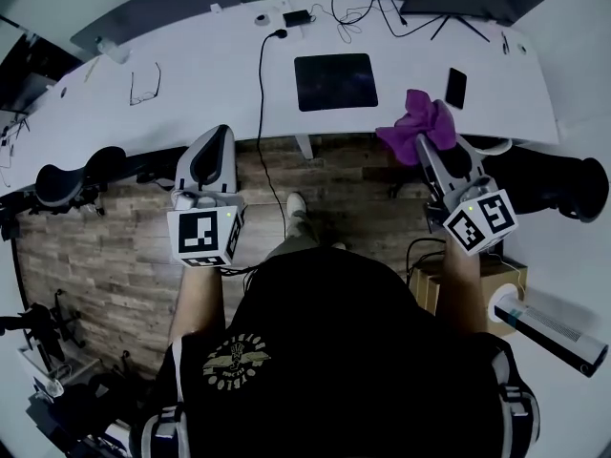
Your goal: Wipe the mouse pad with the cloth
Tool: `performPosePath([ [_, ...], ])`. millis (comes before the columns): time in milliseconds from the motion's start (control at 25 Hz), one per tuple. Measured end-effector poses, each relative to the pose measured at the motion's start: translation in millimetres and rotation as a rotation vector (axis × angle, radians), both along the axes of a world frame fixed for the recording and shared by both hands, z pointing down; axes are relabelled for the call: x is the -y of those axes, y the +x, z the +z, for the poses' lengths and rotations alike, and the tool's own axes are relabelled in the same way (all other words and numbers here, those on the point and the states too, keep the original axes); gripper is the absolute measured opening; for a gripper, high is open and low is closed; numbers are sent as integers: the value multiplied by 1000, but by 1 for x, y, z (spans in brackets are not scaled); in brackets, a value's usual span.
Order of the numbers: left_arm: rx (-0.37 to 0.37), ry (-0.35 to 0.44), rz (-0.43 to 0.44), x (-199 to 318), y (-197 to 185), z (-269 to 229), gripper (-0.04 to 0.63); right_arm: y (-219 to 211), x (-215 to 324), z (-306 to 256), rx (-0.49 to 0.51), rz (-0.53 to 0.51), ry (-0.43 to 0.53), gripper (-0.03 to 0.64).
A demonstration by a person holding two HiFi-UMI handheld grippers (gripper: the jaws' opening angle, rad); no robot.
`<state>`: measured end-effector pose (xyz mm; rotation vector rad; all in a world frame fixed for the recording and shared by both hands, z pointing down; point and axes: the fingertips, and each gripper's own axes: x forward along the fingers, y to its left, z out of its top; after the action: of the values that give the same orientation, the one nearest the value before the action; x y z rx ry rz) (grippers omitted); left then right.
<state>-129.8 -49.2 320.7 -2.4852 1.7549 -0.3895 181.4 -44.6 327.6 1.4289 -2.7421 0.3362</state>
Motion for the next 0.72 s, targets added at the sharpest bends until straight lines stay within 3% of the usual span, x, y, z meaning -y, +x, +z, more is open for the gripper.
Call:
performPosePath([
  [160, 1, -25, 32, 34, -5, 6, 3, -8, 29, 1, 2, 23, -6, 111],
  [720, -46, 2, 147, 145, -29, 0, 3, -58, 120, -12, -19, 68, -19, 110],
])
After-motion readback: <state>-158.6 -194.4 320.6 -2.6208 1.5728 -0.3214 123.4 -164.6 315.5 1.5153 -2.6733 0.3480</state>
